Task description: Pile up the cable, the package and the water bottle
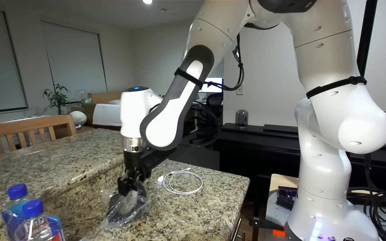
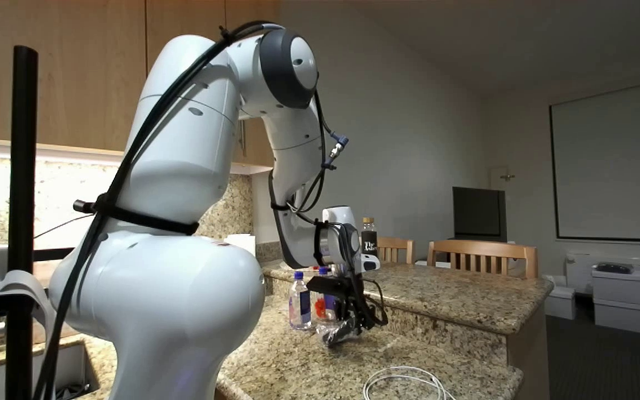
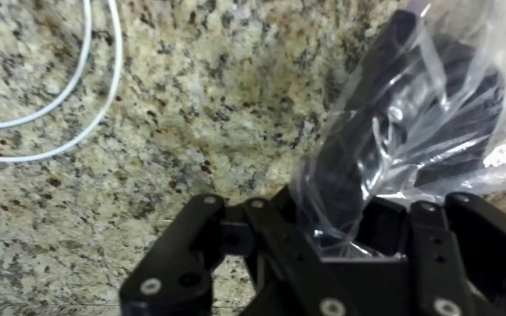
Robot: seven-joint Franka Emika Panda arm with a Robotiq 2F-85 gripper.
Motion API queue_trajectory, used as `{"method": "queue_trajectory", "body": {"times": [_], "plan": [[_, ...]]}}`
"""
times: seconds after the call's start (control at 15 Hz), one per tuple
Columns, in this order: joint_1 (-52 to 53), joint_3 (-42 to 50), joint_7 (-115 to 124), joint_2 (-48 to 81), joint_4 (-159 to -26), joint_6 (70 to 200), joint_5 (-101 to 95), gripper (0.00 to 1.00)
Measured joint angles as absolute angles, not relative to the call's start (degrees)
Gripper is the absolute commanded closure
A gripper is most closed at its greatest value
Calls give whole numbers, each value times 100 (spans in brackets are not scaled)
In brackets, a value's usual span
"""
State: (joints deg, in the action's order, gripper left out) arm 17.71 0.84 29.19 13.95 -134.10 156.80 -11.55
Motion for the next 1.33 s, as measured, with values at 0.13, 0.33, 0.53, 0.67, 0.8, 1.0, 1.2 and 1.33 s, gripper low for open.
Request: {"method": "queue_trajectory", "body": {"times": [0.13, 0.33, 0.53, 0.67, 0.8, 1.0, 1.2, 1.33], "plan": [[1602, 70, 2828, 1148, -13635, 15566, -1022, 90], [1336, 68, 2741, 835, -14025, 15435, -871, 90], [1057, 110, 2740, 570, -14370, 15205, -855, 90], [876, 183, 2757, 418, -14497, 14942, -904, 90], [691, 281, 2784, 283, -14537, 14642, -1014, 90], [392, 397, 2880, 92, -14530, 14292, -1275, 90], [144, 439, 2942, -72, -14487, 14025, -1423, 91], [44, 439, 2942, -102, -14495, 13942, -1418, 92]]}}
